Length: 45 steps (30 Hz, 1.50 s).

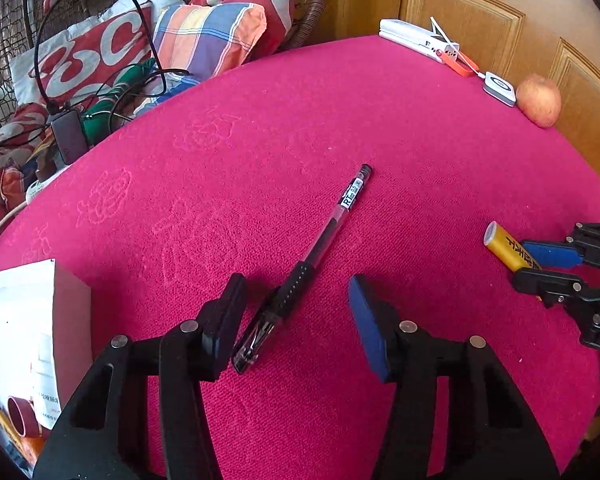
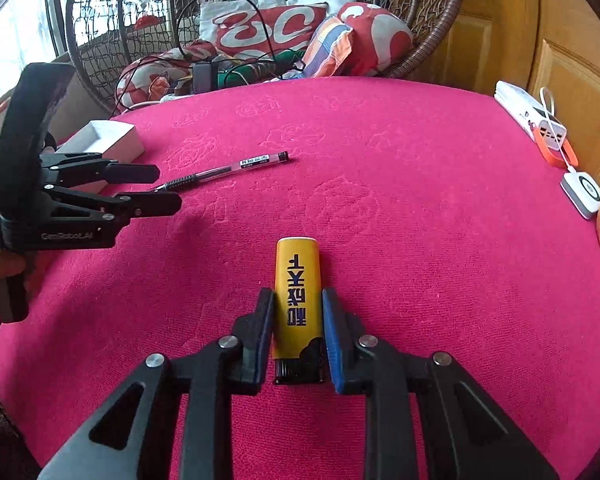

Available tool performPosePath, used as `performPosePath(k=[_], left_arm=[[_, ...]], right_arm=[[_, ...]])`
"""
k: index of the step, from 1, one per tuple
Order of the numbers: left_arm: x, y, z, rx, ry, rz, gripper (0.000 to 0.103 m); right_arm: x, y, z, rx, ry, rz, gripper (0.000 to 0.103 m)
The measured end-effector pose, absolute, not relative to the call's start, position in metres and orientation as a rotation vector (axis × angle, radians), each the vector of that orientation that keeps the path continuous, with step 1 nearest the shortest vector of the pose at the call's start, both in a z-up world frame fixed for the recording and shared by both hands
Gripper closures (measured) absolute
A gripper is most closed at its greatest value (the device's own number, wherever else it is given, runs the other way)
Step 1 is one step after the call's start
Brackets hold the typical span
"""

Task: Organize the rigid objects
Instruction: 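Grasp the black pen with the left tool while the right grasps the yellow lighter, then carry the pen with the left tool while the right carries the lighter to the tray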

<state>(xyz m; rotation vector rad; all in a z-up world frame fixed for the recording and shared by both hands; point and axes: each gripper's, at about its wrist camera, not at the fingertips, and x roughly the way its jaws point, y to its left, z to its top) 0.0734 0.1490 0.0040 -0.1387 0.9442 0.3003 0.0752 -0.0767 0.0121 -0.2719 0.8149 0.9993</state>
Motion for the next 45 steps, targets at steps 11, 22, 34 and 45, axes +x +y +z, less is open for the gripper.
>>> performPosePath(k=[11, 22, 34, 45], left_arm=[[0.072, 0.131, 0.006, -0.110, 0.927, 0.240, 0.094], [0.006, 0.093, 0.049, -0.178, 0.688, 0.309, 0.094], [-0.053, 0.070, 0.105, -0.120, 0.527, 0.393, 0.094], [-0.102, 0.103, 0.109, -0.178, 0.468, 0.488, 0.094]], right_arm=[[0.083, -0.083, 0.011, -0.141, 0.860, 1.031, 0.080], [0.060, -0.113, 0.040, 0.040, 0.759, 1.048, 0.080], [0.022, -0.112, 0.091, 0.102, 0.605, 1.098, 0.080], [-0.007, -0.078, 0.111, 0.029, 0.570, 1.144, 0.080]])
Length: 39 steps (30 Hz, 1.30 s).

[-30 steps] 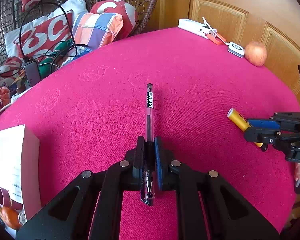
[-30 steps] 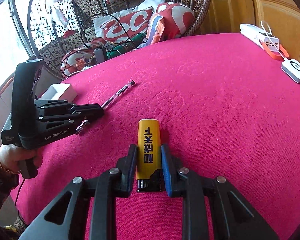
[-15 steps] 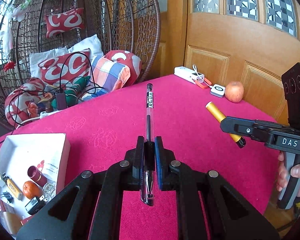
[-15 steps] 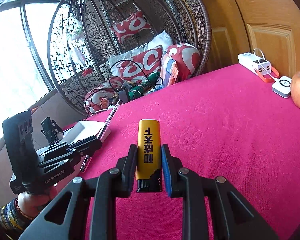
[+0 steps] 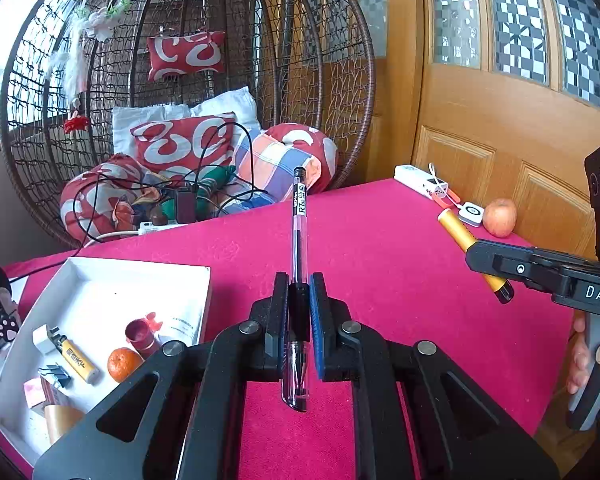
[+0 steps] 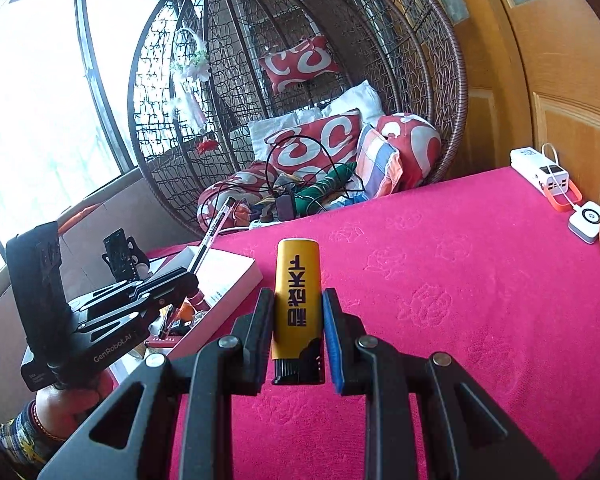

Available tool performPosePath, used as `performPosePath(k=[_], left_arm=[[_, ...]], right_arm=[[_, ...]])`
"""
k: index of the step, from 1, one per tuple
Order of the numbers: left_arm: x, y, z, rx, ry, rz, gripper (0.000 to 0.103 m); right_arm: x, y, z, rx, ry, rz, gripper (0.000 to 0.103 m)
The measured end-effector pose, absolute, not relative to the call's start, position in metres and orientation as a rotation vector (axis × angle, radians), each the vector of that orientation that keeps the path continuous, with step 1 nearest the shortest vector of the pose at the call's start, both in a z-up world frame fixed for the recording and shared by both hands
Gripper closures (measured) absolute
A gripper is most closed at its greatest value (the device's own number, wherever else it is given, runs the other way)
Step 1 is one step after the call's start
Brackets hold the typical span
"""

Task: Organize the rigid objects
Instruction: 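Carry the pen with the left tool while the right carries the lighter to the tray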

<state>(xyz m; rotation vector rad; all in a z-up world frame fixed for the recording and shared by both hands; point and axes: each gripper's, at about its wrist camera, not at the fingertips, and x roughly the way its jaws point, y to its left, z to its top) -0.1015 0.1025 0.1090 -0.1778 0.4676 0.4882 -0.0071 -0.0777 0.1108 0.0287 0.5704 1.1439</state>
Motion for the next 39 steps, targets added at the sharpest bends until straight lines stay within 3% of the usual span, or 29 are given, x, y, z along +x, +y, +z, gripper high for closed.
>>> performPosePath(k=[15, 25, 39], left_arm=[[-0.173, 0.160, 0.100, -0.284, 0.395, 0.672, 0.094], [-0.247, 0.232, 0.076, -0.539, 0.347, 0.773, 0.094], [-0.256, 0.246, 0.051, -0.567, 0.386, 0.834, 0.094]], right_arm=[[-0.054, 0.019, 0.103, -0.046, 0.662, 1.292, 0.080], [-0.080, 0.087, 0.096, -0.083, 0.736, 1.367, 0.080], [-0.112, 0.161, 0.051, -0.203, 0.808, 1.378, 0.080]])
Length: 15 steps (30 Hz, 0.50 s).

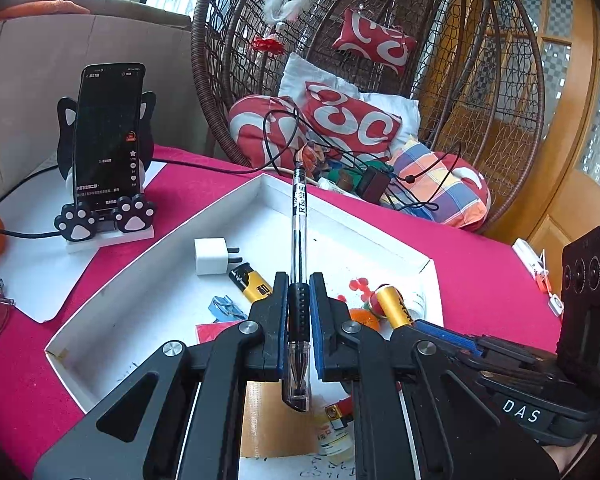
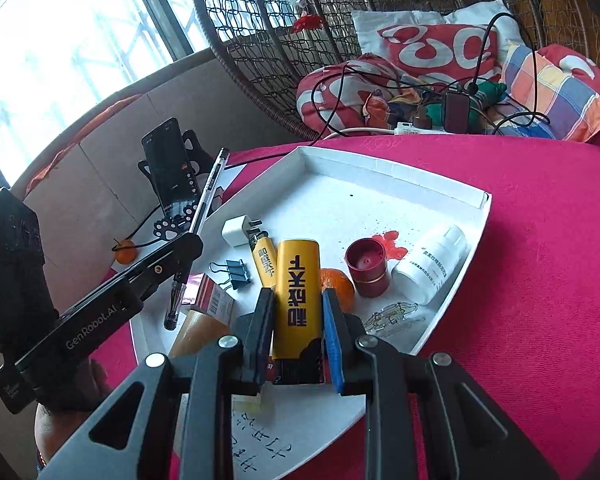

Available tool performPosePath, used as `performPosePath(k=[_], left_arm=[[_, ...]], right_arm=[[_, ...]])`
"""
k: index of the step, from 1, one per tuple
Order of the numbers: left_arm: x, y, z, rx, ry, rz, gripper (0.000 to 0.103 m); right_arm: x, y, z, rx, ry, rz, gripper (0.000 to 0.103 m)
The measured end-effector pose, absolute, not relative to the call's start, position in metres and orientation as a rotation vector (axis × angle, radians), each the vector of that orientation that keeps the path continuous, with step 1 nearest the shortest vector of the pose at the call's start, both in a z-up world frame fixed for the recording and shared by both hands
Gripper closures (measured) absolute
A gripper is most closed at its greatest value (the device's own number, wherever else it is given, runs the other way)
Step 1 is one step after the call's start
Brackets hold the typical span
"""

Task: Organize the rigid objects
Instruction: 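Carry the pen with the left tool while the right carries the lighter to the tray, then release the pen and lighter into the tray and open both tools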

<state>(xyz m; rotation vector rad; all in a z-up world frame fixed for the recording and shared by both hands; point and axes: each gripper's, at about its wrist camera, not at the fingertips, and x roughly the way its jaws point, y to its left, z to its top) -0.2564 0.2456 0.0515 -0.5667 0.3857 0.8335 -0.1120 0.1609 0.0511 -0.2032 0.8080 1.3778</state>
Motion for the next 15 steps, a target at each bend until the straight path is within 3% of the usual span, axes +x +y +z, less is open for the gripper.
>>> performPosePath(k=[6, 8, 10, 11, 12, 14, 15], left_arm=[[-0.255, 0.246, 0.049, -0.557, 0.391, 0.853, 0.094], [-0.255, 0.246, 0.050, -0.556, 0.395, 0.860, 0.094], [-0.257, 0.246, 0.051, -0.562, 0.381, 0.855, 0.083], [-0.258, 0.246, 0.052, -0.559, 0.377, 0.863, 0.057], [-0.258, 0.245, 0.053, -0.552, 0.374, 0.871, 0.021], [-0.259, 0.242, 0.056, -0.534, 0.364, 0.880, 0.003], [-0.258, 0.240, 0.058, -0.524, 0.363, 0.886, 0.003]], right_arm=[[-0.122, 0.164, 0.050, -0.219, 0.750, 1.373, 0.079], [-0.126, 0.162, 0.051, -0.238, 0.710, 1.360, 0.070], [-0.129, 0.155, 0.053, -0.236, 0.669, 1.350, 0.016], [-0.131, 0.149, 0.054, -0.227, 0.641, 1.329, 0.010], [-0.131, 0.144, 0.055, -0.217, 0.621, 1.326, 0.003], [-0.133, 0.133, 0.056, -0.203, 0.590, 1.331, 0.000], [-0.134, 0.129, 0.057, -0.201, 0.575, 1.332, 0.000]])
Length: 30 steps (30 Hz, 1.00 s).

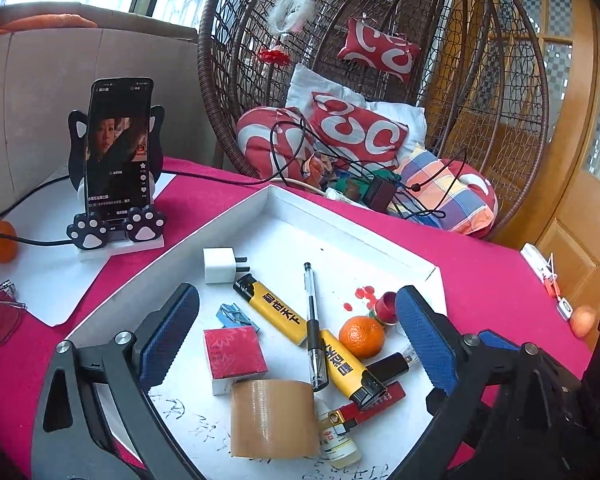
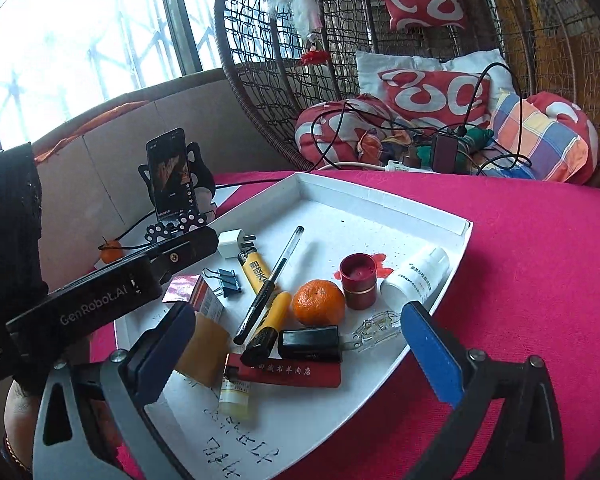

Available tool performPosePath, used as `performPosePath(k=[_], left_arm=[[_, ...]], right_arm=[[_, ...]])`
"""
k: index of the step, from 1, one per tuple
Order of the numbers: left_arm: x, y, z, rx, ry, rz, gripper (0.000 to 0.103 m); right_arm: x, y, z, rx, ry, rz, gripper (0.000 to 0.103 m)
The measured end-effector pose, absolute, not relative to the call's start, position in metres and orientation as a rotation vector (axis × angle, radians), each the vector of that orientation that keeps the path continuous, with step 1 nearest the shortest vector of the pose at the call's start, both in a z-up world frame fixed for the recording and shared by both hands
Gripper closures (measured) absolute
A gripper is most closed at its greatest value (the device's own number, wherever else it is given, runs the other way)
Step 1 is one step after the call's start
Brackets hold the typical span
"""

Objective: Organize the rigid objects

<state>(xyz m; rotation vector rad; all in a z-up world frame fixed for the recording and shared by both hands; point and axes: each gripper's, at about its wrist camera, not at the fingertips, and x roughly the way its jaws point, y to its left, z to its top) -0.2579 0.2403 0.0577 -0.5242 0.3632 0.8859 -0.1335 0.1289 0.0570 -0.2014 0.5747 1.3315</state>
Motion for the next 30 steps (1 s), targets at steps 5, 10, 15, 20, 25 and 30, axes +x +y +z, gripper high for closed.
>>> performPosePath(k=[5, 10, 15, 20, 25, 30], left_arm=[[-0.254, 0.232, 0.063, -0.467, 0.372, 0.933, 0.001], [-0.251, 0.224, 0.073, -0.458, 0.352, 0.910, 0.001], [-0.240, 0.209, 0.082, -0.423, 0.386, 0.907, 0.001], [-0.228, 0.186, 0.095, -0.362, 0.428, 0.925, 0.001], [-0.219, 0.161, 0.112, -0.237, 0.499, 1.064, 0.001], [-0.214, 0.127, 0.122, -0.092, 0.522, 1.267, 0.001]], right_arm=[[-0.128, 0.110, 0.060, -0.187, 0.553, 1.292, 0.000], [-0.119, 0.084, 0.068, -0.122, 0.525, 1.253, 0.000], [-0.114, 0.057, 0.082, -0.064, 0.492, 1.243, 0.000], [-0.122, 0.035, 0.096, -0.006, 0.433, 1.272, 0.000], [-0.122, 0.004, 0.109, 0.086, 0.367, 1.252, 0.000], [-0.122, -0.029, 0.127, 0.119, 0.291, 1.161, 0.000]])
